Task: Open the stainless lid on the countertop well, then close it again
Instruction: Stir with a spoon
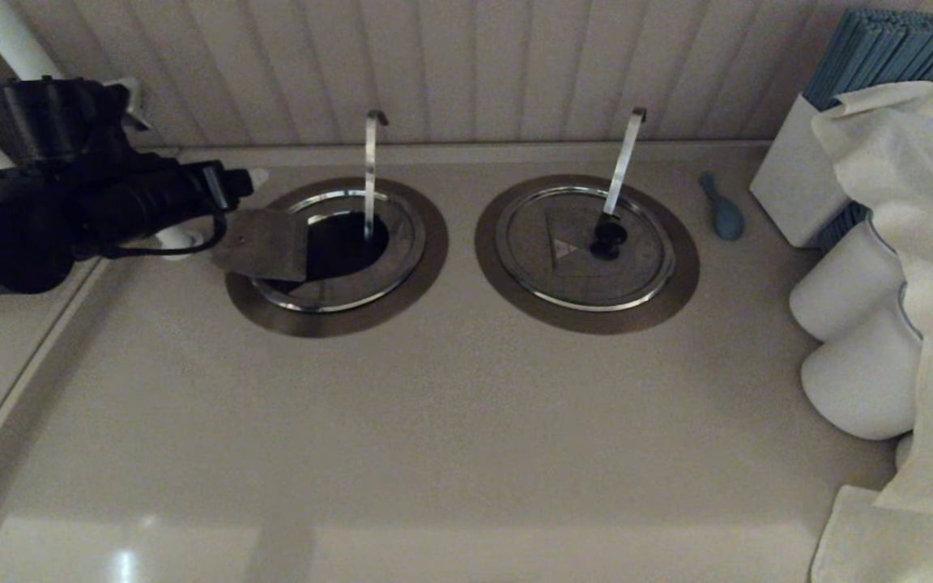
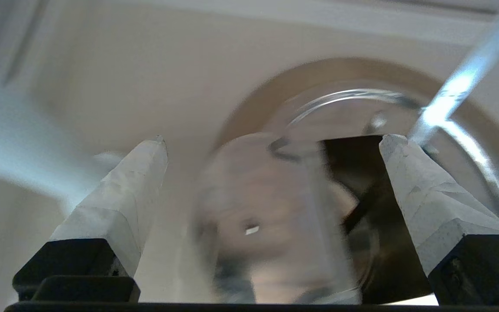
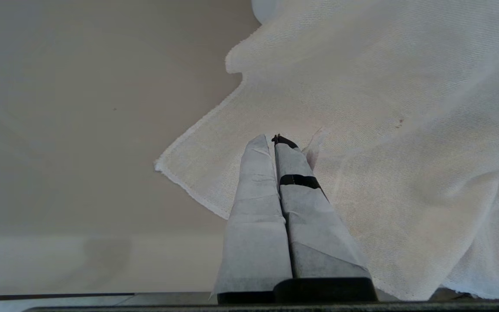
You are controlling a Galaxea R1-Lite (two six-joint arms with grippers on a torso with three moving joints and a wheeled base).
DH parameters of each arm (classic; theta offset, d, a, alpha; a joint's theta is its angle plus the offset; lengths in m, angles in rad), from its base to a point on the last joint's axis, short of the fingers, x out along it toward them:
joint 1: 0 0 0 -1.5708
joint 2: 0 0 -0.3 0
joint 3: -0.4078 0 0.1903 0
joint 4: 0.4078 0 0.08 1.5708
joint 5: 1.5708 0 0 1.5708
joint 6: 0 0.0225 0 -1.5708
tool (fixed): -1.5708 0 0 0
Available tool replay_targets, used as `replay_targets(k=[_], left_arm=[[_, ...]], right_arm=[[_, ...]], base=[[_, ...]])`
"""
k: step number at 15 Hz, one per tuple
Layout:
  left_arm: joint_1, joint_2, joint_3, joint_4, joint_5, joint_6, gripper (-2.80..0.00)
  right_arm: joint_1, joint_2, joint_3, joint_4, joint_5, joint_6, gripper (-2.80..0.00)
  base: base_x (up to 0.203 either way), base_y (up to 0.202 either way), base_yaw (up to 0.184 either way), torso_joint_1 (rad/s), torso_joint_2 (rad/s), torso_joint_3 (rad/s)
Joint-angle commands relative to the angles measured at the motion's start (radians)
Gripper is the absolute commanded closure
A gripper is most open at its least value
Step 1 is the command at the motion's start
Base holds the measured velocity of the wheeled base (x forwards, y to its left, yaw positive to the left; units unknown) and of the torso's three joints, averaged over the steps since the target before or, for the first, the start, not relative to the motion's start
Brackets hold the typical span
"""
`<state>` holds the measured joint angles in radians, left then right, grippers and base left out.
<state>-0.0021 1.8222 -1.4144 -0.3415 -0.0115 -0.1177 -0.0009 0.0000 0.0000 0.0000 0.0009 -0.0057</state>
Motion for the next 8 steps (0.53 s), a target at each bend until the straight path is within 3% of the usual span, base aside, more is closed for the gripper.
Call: replay_targets(k=[1,3,6,8], left_arm=[[0.014,-0.010,-0.038,0.076,-0.002,-0.002,-2.80],[0.020,-0.023,-0.087,0.188,-0.015,-0.023,-2.80],[-0.073,-0.012,-0.101,0.191,-0.021,-0.115,-2.80],[-0.140,0.017,-0.094,0.178,-0.020,-0.130,-2.80]], right_arm=[[0.001,0.000,0.000,0.000,0.001,0.000,0.00],[0.000,0.000,0.000,0.000,0.001,0.000,0.00],[-0.001,0.000,0.000,0.000,0.001,0.000,0.00],[0.001,0.000,0.000,0.000,0.001,0.000,0.00]], base=[[0.000,0.000,0.000,0.000,0.00,0.000],[0.000,0.000,0.000,0.000,0.00,0.000],[0.000,0.000,0.000,0.000,0.00,0.000],[0.000,0.000,0.000,0.000,0.00,0.000]])
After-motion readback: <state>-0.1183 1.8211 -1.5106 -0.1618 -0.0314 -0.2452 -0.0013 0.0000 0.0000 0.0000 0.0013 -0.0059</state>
